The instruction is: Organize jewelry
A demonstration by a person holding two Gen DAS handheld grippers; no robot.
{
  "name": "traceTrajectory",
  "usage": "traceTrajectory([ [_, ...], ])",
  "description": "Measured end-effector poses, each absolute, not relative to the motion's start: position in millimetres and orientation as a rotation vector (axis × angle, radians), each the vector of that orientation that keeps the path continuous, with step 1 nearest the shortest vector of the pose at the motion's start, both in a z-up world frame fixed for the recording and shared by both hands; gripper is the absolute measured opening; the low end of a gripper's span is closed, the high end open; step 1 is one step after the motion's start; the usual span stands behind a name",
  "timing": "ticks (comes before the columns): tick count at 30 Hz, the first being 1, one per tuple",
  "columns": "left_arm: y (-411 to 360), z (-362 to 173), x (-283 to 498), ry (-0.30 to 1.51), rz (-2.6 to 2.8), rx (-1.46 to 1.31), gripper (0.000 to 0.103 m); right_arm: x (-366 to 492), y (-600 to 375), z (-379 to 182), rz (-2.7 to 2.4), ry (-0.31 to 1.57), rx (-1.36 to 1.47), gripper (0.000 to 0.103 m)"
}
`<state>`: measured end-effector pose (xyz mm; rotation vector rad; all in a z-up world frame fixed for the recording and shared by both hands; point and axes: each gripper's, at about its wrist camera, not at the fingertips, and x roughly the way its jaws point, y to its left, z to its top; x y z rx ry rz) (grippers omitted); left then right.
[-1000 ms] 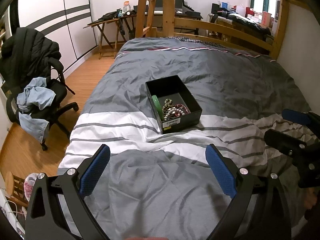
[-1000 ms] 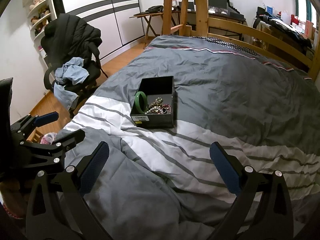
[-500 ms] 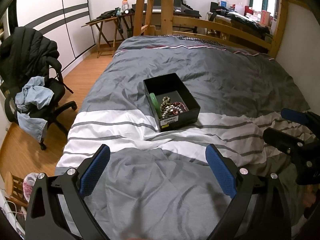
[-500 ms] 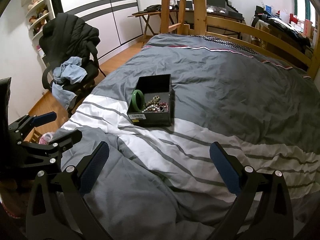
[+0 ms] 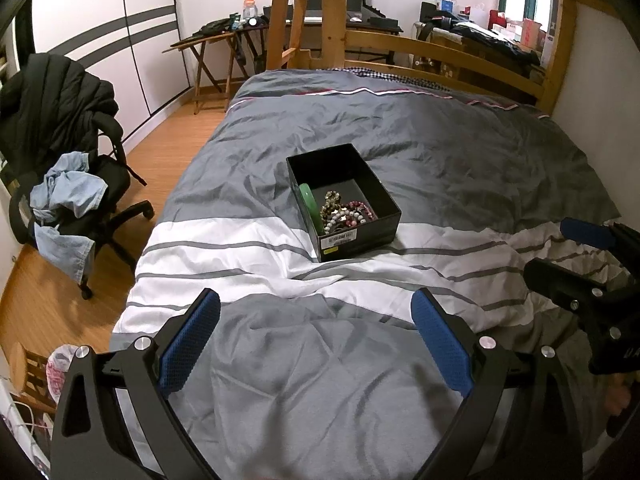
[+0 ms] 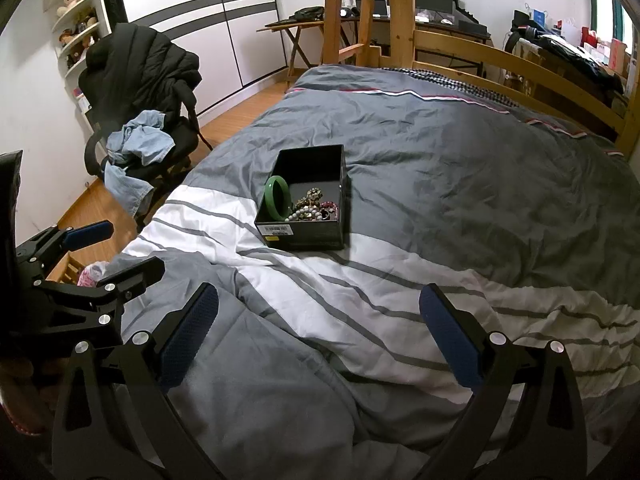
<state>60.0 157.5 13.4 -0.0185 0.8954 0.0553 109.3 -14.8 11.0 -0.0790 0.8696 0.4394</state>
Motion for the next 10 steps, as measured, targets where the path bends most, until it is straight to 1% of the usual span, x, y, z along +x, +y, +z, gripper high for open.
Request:
traceTrajectory([
  [10,161.1,11.2,62.0,0.905,0.053,-0.021,0.094,109.6,-15.4,10.9,0.441,0.871,-0.079,0.099],
])
